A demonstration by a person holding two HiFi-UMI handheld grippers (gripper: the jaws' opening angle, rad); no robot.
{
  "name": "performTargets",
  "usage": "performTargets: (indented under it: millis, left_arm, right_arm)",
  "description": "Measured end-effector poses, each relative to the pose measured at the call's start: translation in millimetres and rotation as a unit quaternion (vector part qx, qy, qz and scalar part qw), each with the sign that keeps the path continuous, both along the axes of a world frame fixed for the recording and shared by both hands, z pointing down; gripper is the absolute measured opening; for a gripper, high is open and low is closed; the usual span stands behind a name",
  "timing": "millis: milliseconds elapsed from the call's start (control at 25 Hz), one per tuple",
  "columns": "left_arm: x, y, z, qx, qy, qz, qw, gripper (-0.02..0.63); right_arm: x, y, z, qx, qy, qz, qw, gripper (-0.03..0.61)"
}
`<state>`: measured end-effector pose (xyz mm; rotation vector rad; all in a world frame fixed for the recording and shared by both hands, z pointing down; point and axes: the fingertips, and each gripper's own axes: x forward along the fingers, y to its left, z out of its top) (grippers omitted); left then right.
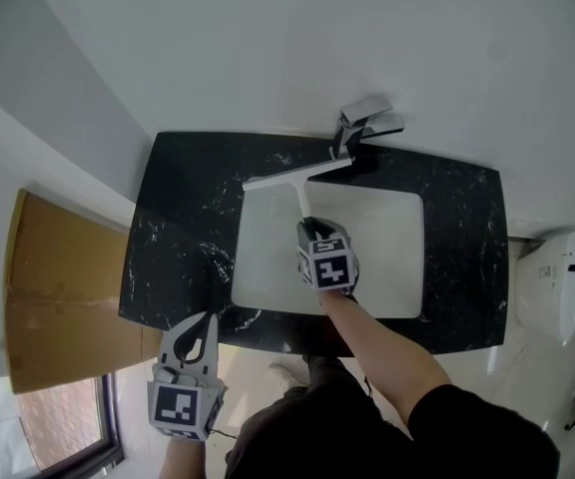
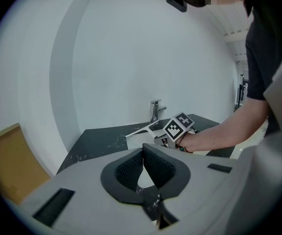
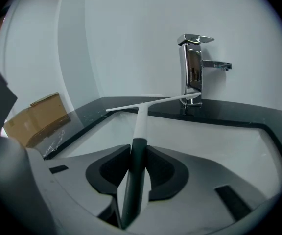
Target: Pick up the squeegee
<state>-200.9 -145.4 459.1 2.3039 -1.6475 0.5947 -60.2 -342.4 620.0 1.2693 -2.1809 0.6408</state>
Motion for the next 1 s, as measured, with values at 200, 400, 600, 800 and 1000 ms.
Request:
performTargets:
  millis: [200, 400, 600, 800, 1000]
  left_arm:
    - [0, 10, -8, 0.017, 0.000, 0.005, 0.9998, 0.003]
    - [1, 25, -18, 0.032, -0.001, 0.009, 0.9994, 0.003]
    - [2, 47, -29, 0.057, 0.002, 0.016, 0.9983, 0.003]
    - [5, 72, -43, 0.082, 0.003, 0.028, 0.9962, 0.003]
    - [9, 100, -56, 0.105, 0.009, 0.047, 0.9933, 0.003]
  right_arm:
    - [13, 3, -18, 0.023, -0.002, 0.010, 1.000, 0.106]
    - [23, 14, -39, 0.045, -0.008, 0.014, 0.999, 0.104]
    - [31, 35, -69, 0.071, -0.013, 0.016, 0.997, 0.104]
    - [38, 70, -116, 0.108, -0.024, 0.007, 0.994, 0.104]
    - [50, 122, -167, 0.150, -0.032, -0.006, 0.988, 0.104]
